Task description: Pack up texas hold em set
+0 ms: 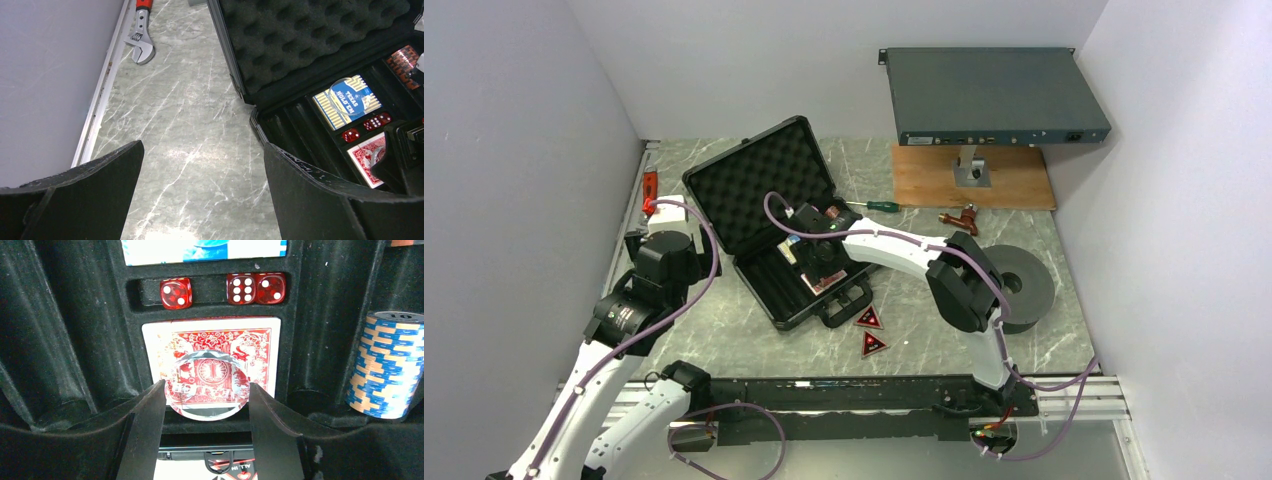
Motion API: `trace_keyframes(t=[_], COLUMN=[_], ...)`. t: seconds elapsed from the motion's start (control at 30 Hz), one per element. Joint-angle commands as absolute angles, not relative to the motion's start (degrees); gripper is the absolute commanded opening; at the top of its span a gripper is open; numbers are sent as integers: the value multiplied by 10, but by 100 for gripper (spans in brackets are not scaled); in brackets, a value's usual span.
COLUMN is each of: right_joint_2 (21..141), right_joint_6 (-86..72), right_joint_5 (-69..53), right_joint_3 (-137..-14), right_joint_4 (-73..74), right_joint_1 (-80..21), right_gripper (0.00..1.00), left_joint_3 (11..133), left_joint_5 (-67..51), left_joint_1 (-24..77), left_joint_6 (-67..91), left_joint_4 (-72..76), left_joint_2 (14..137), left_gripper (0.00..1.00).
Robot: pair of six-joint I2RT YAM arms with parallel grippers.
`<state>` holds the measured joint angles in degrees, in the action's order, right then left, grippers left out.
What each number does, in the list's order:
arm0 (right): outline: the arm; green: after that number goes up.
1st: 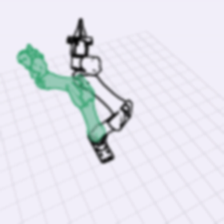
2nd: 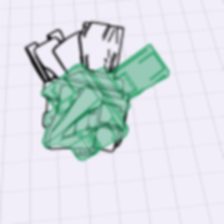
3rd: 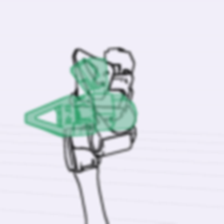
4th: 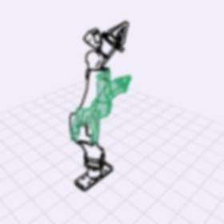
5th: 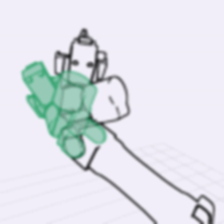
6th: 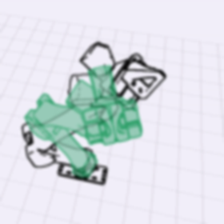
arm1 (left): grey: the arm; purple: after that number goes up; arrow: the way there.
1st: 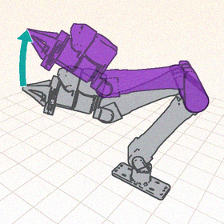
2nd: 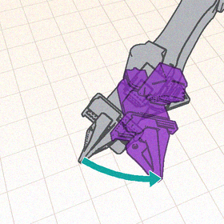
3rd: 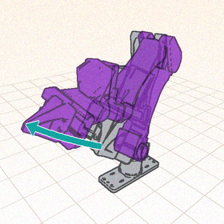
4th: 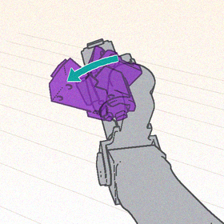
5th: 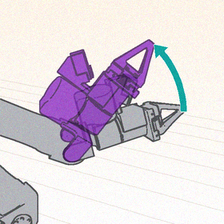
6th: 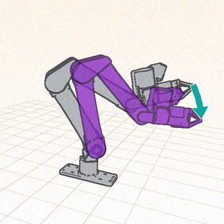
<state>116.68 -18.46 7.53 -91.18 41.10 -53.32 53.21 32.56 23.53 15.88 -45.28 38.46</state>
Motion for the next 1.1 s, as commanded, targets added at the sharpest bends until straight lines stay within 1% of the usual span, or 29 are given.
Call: trace_keyframes(t=[0.0, 0.43, 0.47, 0.7, 0.83, 1.07], right_joint_2=[1167, 1162, 1162, 1153, 1150, 1142], right_joint_6=[-185, -199, -200, -199, -197, -197], right_joint_5=[98, 91, 91, 97, 100, 101], right_joint_3=[-903, -870, -870, -867, -876, -892], right_joint_4=[426, 420, 421, 419, 425, 432], right_joint_1=[-537, -544, -544, -546, -548, -548], right_gripper=[0, 0, 2, 21, 36, 59], left_joint_3=[540, 539, 539, 539, 539, 540], left_joint_5=[319, 319, 320, 322, 322, 321], left_joint_1=[232, 231, 231, 231, 231, 230], left_joint_6=[156, 157, 158, 158, 158, 158], left_joint_4=[-436, -437, -438, -439, -438, -438], left_joint_2=[382, 382, 382, 381, 381, 384], left_gripper=[96, 96, 96, 96, 96, 96])
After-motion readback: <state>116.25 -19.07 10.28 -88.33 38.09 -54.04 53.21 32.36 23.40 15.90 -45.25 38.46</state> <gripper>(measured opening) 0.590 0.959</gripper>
